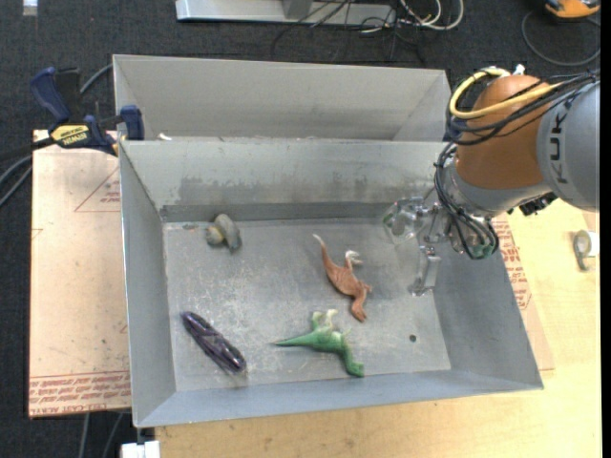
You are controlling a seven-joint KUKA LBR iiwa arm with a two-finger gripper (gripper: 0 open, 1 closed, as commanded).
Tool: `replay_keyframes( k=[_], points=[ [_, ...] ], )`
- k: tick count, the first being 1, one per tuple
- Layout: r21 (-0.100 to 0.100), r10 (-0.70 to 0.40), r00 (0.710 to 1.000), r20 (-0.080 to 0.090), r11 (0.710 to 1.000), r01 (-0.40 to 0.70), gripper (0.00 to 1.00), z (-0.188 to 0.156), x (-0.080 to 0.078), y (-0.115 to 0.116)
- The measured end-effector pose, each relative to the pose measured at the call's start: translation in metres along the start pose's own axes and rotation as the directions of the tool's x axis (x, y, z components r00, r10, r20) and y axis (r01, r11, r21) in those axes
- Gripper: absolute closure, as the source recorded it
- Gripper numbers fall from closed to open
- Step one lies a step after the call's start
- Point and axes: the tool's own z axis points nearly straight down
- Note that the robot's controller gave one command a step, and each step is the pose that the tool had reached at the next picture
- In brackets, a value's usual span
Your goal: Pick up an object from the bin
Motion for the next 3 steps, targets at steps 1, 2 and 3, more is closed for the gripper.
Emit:
replay_keyframes(
  k=[1, 2, 3],
  points=[
    [-0.002, 0.190, 0.982, -0.008, 0.982, -0.190, 0.00, 0.065, 0.016, 0.071],
    [-0.001, 0.143, 0.990, 0.003, 0.990, -0.143, 0.00, 0.032, 0.019, 0.070],
    [-0.003, 0.188, 0.982, -0.009, 0.982, -0.188, 0.00, 0.065, 0.015, 0.071]
  ],
)
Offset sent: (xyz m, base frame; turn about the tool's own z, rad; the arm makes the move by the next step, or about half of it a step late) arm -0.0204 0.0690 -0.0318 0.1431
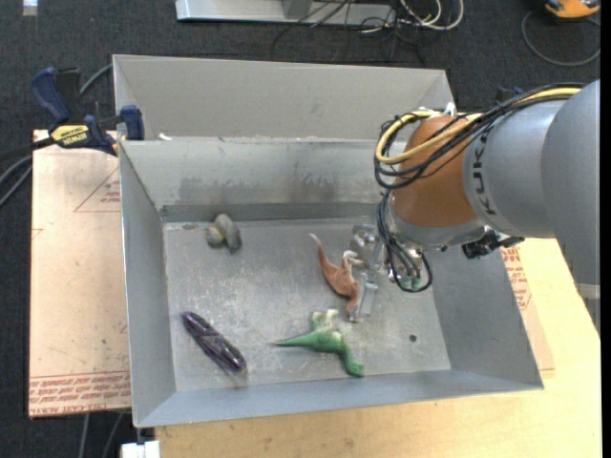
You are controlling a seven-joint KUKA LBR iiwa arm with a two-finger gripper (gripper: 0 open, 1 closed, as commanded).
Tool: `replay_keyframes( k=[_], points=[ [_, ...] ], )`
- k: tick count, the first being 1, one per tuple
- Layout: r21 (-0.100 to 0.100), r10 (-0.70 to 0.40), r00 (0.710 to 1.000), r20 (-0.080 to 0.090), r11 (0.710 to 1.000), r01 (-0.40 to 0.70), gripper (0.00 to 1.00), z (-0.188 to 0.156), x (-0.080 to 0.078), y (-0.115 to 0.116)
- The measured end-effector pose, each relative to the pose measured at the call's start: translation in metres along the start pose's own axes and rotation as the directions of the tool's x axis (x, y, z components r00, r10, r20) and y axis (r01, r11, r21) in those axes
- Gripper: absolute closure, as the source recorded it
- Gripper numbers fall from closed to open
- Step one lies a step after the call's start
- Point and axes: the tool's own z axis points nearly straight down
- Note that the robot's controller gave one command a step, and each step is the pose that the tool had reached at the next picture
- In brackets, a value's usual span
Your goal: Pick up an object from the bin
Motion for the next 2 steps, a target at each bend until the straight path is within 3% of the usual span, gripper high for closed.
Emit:
replay_keyframes(
  k=[1, 2],
  points=[
    [-0.001, 0.230, 0.973, 0.014, 0.973, -0.230, 0.00, -0.0003, 0.0167, 0.0070],
    [-0.004, 0.232, 0.973, 0.006, 0.973, -0.232, 1.00, -0.0021, 0.0153, 0.0106]
  ],
)
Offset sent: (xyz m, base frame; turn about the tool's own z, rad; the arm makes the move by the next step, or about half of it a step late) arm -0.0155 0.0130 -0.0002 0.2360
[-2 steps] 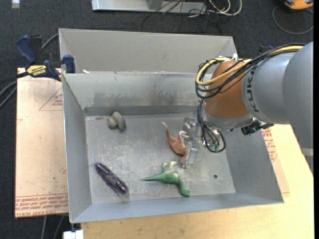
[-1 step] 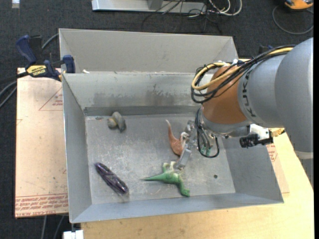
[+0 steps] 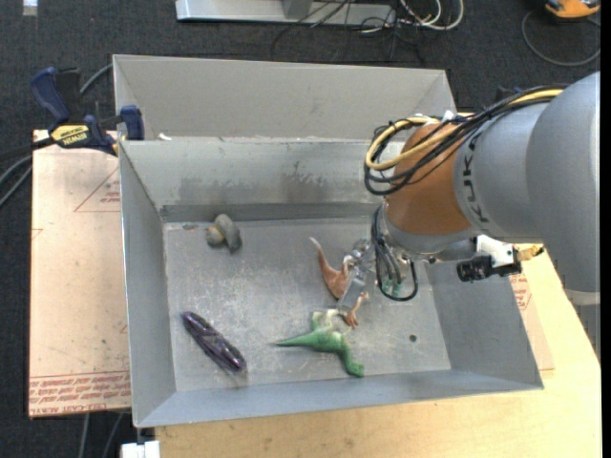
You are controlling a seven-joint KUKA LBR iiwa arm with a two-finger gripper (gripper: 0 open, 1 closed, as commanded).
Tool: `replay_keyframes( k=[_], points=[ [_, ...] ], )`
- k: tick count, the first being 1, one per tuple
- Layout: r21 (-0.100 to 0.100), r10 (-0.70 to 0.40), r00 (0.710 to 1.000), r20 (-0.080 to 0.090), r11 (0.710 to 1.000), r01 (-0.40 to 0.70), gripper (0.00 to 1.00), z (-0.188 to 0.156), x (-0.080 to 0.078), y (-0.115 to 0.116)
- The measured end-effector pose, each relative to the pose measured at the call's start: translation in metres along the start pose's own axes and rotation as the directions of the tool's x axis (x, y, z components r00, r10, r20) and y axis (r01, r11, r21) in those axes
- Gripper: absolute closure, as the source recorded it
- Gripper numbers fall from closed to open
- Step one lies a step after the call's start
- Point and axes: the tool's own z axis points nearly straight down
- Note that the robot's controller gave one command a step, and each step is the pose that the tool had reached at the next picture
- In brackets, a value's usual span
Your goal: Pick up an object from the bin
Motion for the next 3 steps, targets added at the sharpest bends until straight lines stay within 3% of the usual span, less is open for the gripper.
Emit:
replay_keyframes(
  k=[3],
  points=[
    [0.000, 0.000, 1.000, -0.003, 1.000, 0.000, 1.00, -0.0087, 0.0010, 0.0003]
  ],
)
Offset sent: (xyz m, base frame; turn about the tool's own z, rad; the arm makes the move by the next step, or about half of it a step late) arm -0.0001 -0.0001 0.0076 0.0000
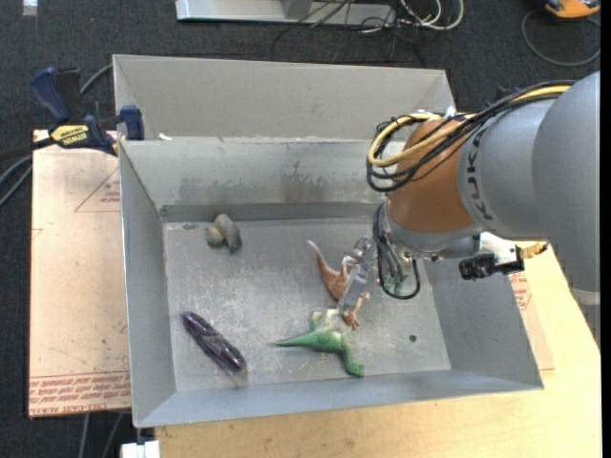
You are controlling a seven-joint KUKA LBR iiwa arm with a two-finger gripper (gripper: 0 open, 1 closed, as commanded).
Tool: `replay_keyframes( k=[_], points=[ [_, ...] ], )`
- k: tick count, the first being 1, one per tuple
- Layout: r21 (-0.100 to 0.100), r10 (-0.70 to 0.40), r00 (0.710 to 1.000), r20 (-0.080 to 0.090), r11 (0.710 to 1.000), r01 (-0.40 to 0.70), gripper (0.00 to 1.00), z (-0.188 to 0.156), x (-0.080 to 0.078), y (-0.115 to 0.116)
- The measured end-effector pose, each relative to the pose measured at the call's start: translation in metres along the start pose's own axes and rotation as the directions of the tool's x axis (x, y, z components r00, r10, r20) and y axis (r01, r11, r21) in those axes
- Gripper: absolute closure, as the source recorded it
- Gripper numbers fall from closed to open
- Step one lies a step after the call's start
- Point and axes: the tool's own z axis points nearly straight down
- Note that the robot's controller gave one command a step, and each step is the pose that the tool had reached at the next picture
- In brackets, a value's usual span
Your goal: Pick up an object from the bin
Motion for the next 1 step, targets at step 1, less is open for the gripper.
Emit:
replay_keyframes(
  k=[1],
  points=[
    [0.000, -0.001, 1.000, 0.000, 1.000, 0.001, 1.00, -0.0168, 0.0000, 0.0003]
  ],
)
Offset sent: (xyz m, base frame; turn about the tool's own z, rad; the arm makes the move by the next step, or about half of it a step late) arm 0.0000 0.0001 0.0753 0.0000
